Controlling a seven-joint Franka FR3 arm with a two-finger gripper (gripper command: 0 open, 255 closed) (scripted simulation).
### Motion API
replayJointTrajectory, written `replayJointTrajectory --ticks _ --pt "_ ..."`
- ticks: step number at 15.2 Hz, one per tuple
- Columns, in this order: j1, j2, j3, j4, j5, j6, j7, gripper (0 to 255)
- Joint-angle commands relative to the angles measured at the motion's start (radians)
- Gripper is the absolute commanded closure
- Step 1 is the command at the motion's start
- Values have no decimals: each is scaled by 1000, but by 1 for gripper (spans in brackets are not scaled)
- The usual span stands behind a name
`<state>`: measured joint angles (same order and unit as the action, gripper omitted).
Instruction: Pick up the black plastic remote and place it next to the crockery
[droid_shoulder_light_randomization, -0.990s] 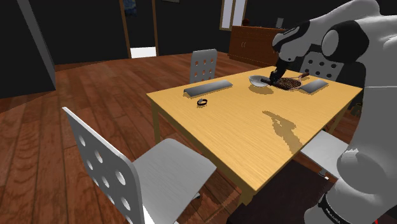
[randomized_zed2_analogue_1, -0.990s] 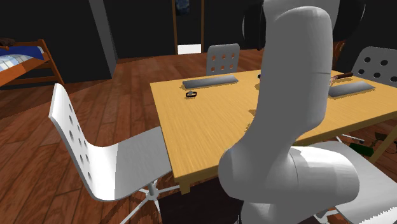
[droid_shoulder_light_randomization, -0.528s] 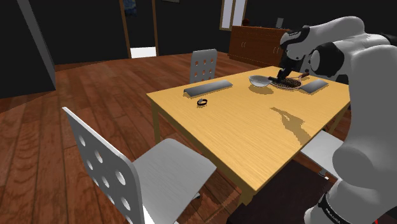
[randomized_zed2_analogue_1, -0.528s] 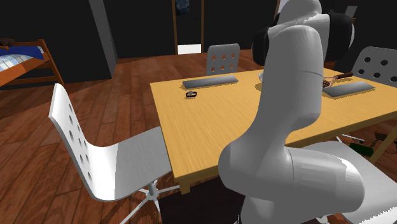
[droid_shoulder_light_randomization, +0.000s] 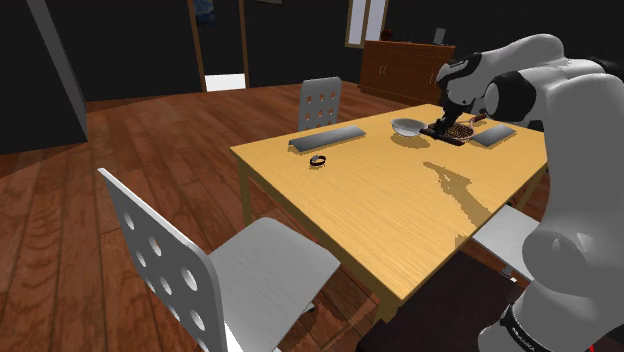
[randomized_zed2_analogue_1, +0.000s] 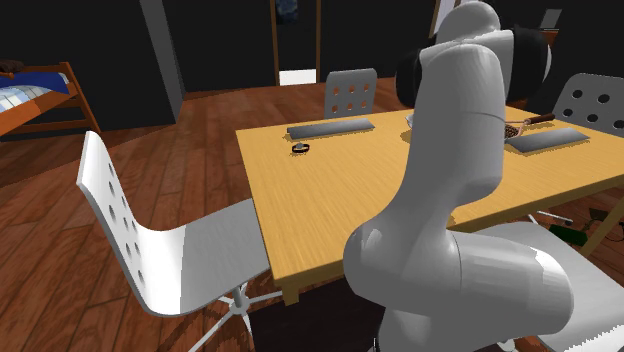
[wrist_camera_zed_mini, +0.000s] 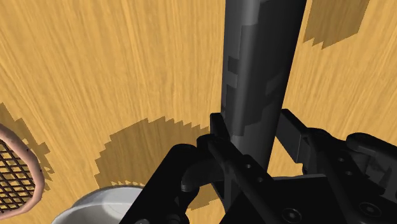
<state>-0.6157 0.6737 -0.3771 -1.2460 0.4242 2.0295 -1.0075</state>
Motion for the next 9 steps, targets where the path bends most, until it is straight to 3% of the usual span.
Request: replayJointTrajectory --ticks 1,9 --pt "1 6 2 -18 5 23 -7 255" --pt "1 38 15 -72 25 106 -32 255"
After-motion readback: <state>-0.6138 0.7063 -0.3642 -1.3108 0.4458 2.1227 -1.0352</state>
